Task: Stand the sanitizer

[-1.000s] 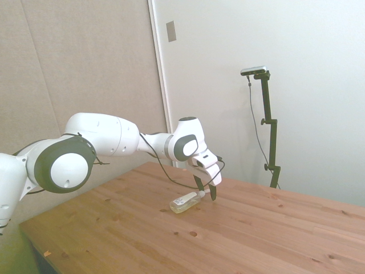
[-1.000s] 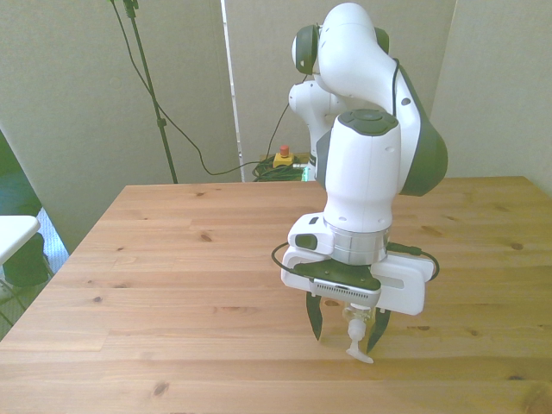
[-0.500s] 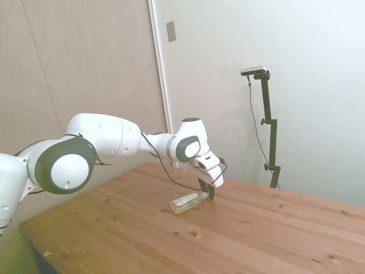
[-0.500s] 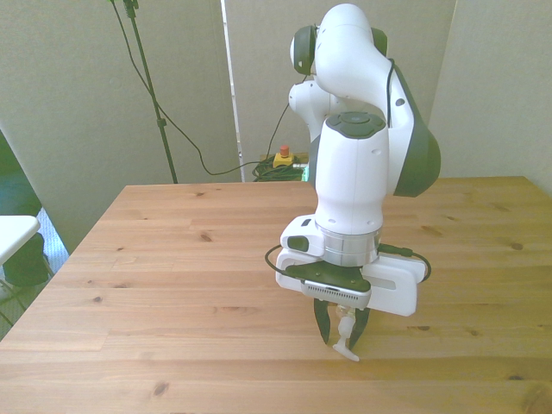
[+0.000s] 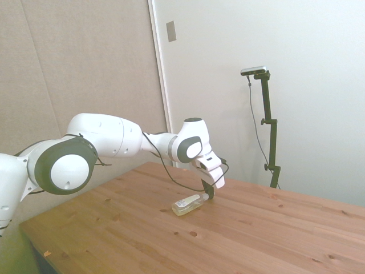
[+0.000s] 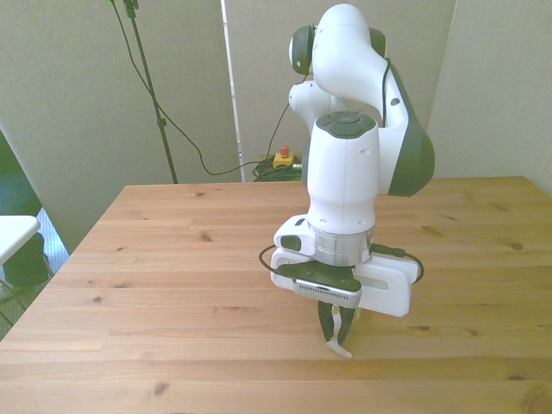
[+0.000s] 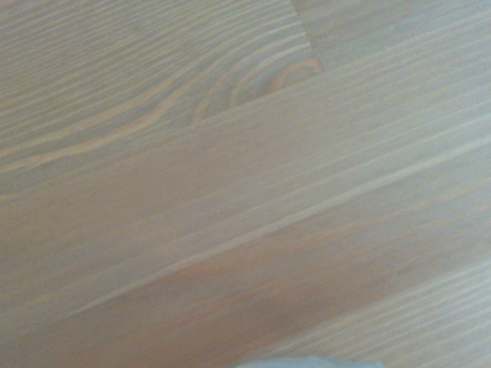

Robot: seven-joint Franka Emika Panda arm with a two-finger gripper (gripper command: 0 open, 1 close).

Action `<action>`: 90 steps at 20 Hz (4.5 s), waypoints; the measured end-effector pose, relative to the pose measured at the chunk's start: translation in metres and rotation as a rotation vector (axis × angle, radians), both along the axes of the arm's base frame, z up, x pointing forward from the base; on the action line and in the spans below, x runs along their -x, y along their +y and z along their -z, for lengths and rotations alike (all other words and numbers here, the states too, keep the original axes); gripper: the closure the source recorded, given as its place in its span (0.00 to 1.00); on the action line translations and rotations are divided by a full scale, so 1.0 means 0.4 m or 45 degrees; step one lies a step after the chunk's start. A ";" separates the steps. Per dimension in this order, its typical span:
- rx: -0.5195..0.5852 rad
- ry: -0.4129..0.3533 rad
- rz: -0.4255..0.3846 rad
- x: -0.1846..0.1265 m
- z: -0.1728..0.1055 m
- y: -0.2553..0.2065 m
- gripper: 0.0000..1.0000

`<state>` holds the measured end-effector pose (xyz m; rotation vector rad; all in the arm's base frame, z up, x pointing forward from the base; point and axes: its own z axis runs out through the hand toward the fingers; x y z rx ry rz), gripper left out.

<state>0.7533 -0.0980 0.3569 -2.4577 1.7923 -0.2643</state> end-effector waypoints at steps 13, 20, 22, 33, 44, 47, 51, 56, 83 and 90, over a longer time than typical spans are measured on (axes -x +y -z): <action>0.257 -0.396 0.197 0.069 -0.256 0.126 1.00; 0.521 -0.590 0.343 0.200 -0.307 0.234 1.00; 0.601 -0.646 0.399 0.222 -0.306 0.250 1.00; 0.879 -0.846 0.678 0.280 -0.230 0.289 1.00; 0.956 -0.819 0.721 0.281 -0.159 0.265 1.00; 0.961 -0.811 0.716 0.279 -0.146 0.262 0.00; 0.959 -0.813 0.710 0.280 -0.146 0.264 0.00; 0.955 -0.815 0.694 0.285 -0.143 0.278 0.00; 0.473 -0.364 0.070 0.573 -0.258 0.302 0.00; 0.359 -0.164 -0.254 0.638 -0.296 0.213 0.00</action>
